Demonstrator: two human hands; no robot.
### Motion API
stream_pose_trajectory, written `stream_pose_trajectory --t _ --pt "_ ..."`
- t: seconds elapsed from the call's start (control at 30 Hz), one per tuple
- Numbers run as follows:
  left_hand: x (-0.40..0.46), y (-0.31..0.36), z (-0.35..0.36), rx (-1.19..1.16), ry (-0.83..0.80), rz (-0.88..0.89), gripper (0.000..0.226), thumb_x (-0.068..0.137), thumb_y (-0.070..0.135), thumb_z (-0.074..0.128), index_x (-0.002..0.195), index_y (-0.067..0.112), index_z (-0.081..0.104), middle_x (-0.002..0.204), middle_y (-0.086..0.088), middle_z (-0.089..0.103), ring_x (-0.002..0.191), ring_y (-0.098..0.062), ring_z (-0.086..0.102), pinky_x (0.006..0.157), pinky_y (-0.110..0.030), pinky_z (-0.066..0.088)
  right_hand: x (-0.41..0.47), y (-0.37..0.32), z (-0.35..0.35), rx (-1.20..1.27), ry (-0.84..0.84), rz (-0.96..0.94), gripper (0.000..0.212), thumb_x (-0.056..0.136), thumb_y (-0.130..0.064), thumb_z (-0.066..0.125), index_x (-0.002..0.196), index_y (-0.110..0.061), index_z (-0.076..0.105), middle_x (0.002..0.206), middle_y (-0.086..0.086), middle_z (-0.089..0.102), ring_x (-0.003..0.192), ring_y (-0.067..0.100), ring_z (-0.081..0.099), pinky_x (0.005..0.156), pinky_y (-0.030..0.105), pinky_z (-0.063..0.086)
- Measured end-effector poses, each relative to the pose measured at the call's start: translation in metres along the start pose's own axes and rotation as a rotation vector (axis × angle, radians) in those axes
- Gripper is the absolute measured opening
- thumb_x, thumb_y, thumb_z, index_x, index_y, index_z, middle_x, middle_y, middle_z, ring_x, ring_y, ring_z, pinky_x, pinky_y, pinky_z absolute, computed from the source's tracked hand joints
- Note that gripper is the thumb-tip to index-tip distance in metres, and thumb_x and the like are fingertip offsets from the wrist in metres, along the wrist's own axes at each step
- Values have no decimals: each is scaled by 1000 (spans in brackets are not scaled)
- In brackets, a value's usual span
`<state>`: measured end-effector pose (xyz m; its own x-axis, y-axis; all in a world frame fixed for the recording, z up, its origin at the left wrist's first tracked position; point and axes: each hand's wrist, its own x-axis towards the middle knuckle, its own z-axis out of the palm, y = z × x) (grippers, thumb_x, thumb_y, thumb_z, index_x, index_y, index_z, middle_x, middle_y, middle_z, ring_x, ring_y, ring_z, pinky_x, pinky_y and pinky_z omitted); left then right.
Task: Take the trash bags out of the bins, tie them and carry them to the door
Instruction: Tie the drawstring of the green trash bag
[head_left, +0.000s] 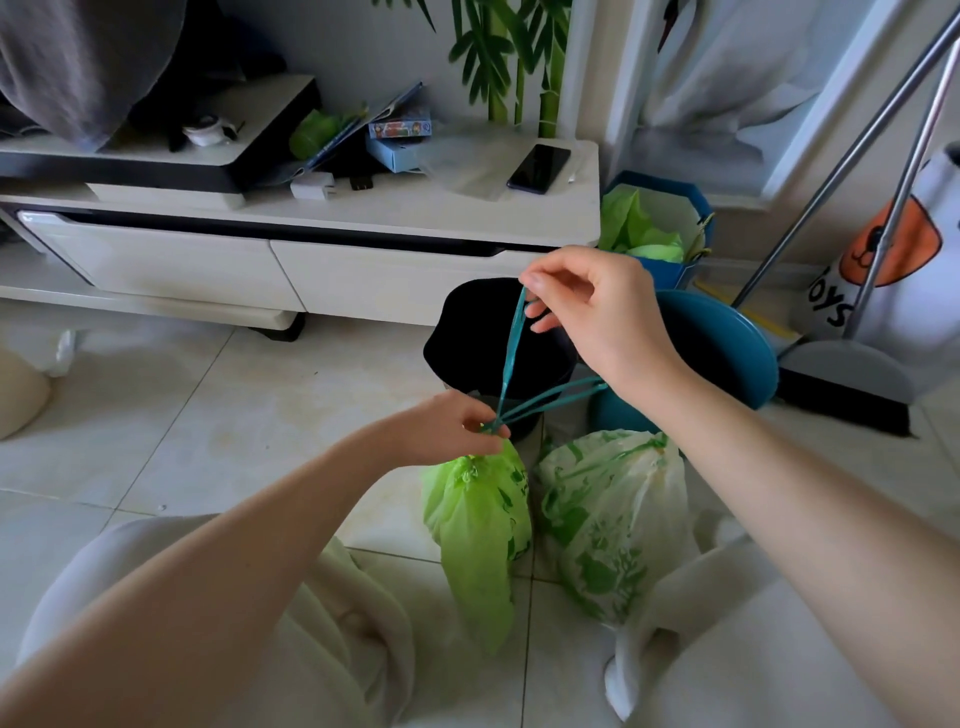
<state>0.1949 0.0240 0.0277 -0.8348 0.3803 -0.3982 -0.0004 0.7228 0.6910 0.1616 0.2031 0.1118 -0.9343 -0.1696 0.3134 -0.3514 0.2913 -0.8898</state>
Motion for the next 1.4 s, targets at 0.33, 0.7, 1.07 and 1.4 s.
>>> stream_pose_trajectory --t 0.33,0.7,1.07,1.4 --pt "-4 1 -12 -31 -9 -65 31 100 26 43 88 14 69 69 0 64 57 -12 52 61 -25 46 -4 43 15 -363 -296 292 43 95 -38 47 135 -23 45 127 4 62 116 22 59 98 32 45" --pt "-10 -12 -20 -342 27 -161 29 101 29 43 107 13 66 81 -3 69 60 -13 54 59 -24 44 -32 59 32 -419 -737 298 32 98 -32 44 89 -15 70 65 -1 65 63 10 60 65 29 48" --pt "-16 -19 -29 -469 -75 -214 24 98 26 51 108 14 69 102 1 75 65 -10 54 57 -21 40 -22 33 1 9 -921 498 35 102 -23 37 79 -9 58 53 -6 32 55 11 39 84 39 58" --pt "-7 -24 -17 -735 -57 -362 25 99 20 48 112 9 67 100 -5 73 60 -8 51 55 -19 37 -23 38 -12 -196 -1197 508 36 101 -26 39 83 -10 64 62 -2 50 65 16 51 82 37 53"
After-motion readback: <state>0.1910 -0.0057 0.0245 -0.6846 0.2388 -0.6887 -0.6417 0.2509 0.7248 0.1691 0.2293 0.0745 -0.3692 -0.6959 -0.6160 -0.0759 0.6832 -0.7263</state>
